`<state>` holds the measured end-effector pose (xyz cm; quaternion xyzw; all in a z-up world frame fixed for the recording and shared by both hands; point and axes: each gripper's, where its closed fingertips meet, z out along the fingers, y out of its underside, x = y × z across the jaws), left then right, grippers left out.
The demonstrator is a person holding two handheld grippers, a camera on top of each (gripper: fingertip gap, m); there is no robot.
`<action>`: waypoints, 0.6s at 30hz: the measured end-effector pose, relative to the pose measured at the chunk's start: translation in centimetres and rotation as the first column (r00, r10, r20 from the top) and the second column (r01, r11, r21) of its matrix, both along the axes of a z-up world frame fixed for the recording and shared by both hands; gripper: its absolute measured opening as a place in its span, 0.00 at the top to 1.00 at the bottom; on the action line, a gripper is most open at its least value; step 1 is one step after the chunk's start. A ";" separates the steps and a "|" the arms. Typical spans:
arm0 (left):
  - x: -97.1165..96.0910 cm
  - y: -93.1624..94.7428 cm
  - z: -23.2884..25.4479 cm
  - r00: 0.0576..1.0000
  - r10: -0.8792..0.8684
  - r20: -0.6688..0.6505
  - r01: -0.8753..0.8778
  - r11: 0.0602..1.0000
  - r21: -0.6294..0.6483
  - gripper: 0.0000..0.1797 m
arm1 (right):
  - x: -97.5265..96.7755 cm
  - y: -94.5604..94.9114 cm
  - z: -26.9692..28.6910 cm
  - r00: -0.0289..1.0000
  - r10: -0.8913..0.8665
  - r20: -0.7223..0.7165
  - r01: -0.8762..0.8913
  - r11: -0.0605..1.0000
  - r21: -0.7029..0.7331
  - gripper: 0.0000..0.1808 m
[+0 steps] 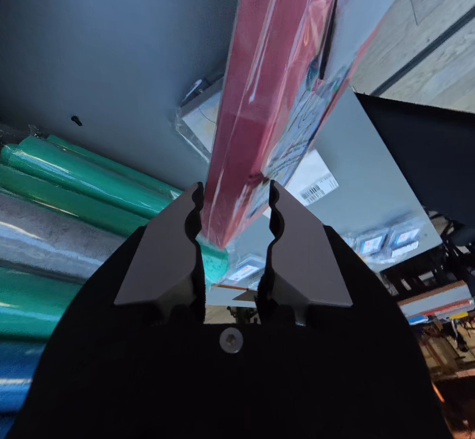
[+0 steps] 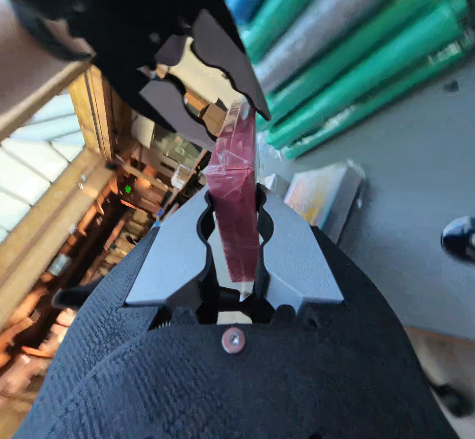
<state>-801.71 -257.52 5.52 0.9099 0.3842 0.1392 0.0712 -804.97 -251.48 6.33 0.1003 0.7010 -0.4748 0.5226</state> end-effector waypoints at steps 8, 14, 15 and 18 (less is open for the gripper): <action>-3.1 -0.1 2.1 0.402 0.824 -0.399 -0.784 0.535 0.314 0.73 | 1.2 -0.3 -5.4 0.968 -0.201 0.148 0.163 0.958 0.237 0.84; 0.7 5.7 1.6 -0.236 0.902 -0.362 -0.825 0.011 0.565 0.61 | 0.7 -2.0 -7.4 0.891 -0.351 0.289 0.216 0.885 0.412 0.84; 1.8 6.7 -0.7 -0.198 0.901 -0.385 -0.874 0.016 0.487 0.61 | 0.7 -2.0 -7.5 0.886 -0.358 0.296 0.214 0.880 0.424 0.84; 5.8 8.4 -6.4 -0.074 0.885 -0.460 -0.984 0.009 0.176 0.59 | 0.9 -2.3 -7.3 0.896 -0.349 0.276 0.213 0.881 0.423 0.84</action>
